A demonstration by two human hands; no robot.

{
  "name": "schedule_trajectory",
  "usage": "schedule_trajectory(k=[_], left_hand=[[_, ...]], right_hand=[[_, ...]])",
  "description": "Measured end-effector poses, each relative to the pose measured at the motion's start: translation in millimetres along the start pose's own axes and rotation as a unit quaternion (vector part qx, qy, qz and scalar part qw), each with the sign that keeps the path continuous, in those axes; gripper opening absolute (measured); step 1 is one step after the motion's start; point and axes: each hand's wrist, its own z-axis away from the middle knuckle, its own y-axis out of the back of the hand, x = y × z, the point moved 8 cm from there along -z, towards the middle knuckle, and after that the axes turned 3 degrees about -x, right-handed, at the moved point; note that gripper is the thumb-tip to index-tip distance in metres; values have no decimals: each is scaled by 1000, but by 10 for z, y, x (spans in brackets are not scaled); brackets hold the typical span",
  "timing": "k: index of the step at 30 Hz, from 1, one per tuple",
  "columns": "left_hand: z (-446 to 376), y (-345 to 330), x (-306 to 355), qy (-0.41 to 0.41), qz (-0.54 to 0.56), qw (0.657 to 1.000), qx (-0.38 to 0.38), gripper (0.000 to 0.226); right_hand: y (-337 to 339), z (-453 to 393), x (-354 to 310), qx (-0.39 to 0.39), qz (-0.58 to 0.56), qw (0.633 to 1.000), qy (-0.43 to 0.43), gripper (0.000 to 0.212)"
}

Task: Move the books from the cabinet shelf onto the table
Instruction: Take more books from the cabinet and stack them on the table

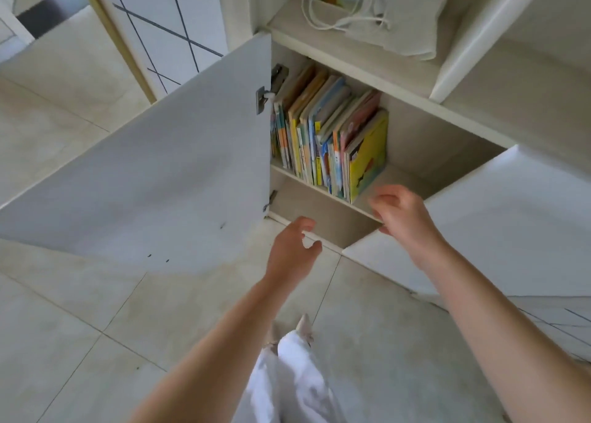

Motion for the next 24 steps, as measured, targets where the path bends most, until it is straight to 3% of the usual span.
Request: schedule_trajectory(k=[4,9,13,18,21,22,24], left_hand=[[-529,-325,8,-17,8,1000,10,39],[-1202,-609,-17,-40,27,998,35,46],[-1663,-655,63,-87,23,993,76,50],[-2101,-595,262,-130,26,981,143,71],[-2226,-596,341,-128,26,978,166,83],[-2249,-602,349,-127,28,977,171,83],[-2272,-623,333,-120,48,976,175,83]], right_hand=[[-79,-731,-76,-26,17,999,-8,40],[-237,-1586,120,-30,-52,993,-101,24],[-310,-2128,234,-41,-131,977,-166,73],[-397,-2536,22,-95,-194,959,-183,94],[-419,-2721,-86,-94,-183,959,-195,121],[-428,-2778,-90,-91,-172,961,-198,122],[-471,-2793,-116,-97,-136,966,-199,104]])
